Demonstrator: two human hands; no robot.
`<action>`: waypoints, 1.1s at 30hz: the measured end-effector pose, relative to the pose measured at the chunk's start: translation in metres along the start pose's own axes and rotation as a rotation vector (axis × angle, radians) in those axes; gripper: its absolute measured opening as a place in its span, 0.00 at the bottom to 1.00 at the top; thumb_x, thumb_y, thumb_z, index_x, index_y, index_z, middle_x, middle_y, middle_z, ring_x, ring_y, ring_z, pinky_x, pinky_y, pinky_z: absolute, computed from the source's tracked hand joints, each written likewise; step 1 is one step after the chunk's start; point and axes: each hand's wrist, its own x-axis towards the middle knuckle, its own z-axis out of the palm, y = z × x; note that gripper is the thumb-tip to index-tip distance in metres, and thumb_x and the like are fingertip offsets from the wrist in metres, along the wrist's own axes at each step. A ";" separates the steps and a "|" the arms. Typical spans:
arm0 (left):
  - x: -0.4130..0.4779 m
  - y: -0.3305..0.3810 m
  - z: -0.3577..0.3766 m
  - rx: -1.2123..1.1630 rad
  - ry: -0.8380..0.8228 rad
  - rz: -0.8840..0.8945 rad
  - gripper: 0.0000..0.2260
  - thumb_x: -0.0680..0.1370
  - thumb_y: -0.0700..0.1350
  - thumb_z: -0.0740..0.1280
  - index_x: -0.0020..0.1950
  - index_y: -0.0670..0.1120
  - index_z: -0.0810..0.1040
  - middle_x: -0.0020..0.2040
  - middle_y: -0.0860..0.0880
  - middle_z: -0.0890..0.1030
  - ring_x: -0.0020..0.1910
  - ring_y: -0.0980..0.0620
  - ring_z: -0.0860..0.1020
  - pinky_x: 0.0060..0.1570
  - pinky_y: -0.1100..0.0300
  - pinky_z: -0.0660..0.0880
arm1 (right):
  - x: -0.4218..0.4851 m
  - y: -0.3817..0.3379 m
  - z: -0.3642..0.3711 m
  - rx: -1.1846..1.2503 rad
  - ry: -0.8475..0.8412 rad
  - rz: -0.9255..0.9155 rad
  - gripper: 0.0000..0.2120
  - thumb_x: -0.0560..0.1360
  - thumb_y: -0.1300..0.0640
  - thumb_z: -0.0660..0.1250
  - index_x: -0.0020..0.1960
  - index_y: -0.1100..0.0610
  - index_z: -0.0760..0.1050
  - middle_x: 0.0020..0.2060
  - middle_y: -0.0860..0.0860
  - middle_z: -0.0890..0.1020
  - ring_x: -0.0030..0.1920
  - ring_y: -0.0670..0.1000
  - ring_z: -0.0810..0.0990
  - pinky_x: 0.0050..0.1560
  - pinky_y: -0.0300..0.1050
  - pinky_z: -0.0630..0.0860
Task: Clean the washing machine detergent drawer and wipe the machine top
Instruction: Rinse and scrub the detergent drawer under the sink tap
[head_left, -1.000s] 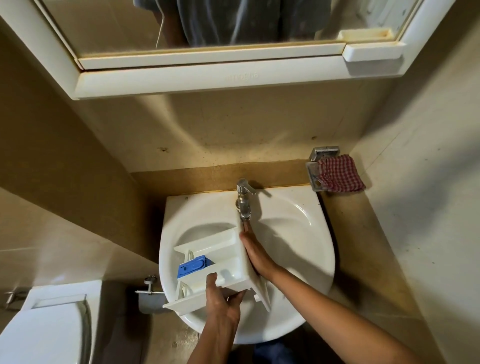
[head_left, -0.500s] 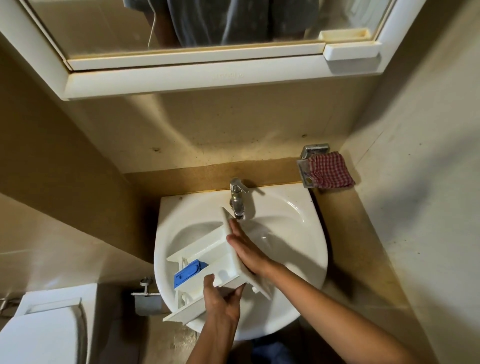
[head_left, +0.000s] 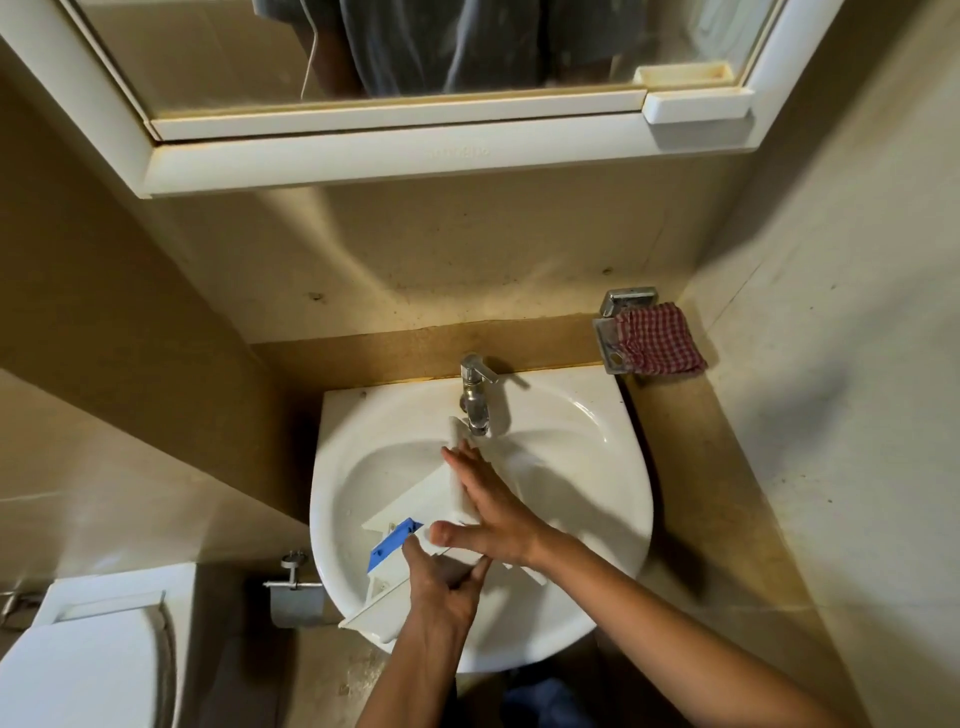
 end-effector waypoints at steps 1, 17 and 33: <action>-0.001 0.002 0.001 0.013 0.007 -0.010 0.22 0.83 0.57 0.53 0.53 0.38 0.72 0.47 0.40 0.76 0.50 0.43 0.77 0.62 0.44 0.71 | 0.002 -0.001 0.001 -0.034 0.003 0.010 0.41 0.75 0.44 0.67 0.78 0.50 0.46 0.77 0.49 0.42 0.75 0.46 0.36 0.75 0.46 0.40; -0.018 0.068 -0.012 1.613 -0.025 1.161 0.44 0.55 0.60 0.80 0.64 0.41 0.69 0.61 0.44 0.69 0.62 0.43 0.67 0.61 0.53 0.64 | 0.057 -0.083 -0.018 -0.211 0.106 0.402 0.13 0.76 0.65 0.55 0.60 0.65 0.69 0.54 0.61 0.75 0.51 0.59 0.76 0.42 0.42 0.67; 0.039 0.078 0.005 2.451 -0.334 1.355 0.23 0.48 0.48 0.74 0.39 0.45 0.72 0.28 0.51 0.74 0.24 0.43 0.73 0.29 0.61 0.61 | 0.061 0.021 -0.059 0.828 0.398 0.594 0.09 0.77 0.66 0.57 0.40 0.59 0.73 0.35 0.55 0.74 0.34 0.49 0.71 0.35 0.40 0.68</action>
